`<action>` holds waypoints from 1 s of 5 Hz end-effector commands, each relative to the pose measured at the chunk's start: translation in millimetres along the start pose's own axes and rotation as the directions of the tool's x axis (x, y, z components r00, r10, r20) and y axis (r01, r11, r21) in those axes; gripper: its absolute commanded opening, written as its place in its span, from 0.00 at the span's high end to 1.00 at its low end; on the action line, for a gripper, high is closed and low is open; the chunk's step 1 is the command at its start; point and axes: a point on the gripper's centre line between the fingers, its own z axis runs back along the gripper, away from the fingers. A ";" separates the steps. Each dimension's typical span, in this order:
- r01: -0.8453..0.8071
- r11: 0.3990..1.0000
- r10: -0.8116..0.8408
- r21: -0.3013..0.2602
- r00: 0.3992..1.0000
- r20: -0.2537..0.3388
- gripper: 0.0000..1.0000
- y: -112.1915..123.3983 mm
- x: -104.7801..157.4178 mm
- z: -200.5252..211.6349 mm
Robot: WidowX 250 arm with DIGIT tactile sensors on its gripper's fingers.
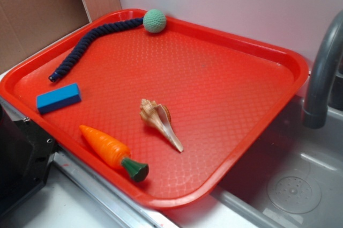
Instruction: Grab the shell.
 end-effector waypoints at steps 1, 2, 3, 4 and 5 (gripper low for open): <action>0.000 1.000 0.000 0.000 1.000 0.000 0.00 0.0 0.0 0.0; -0.187 0.974 0.183 -0.129 0.982 -0.046 0.00 1.9 7.7 -8.6; -0.434 0.889 0.423 -0.146 0.900 -0.102 0.00 -5.2 23.3 -24.8; -0.643 0.750 0.633 -0.154 0.766 -0.112 0.00 -15.0 34.3 -42.6; -0.763 0.627 0.750 -0.157 0.646 -0.142 0.00 -24.5 41.0 -57.6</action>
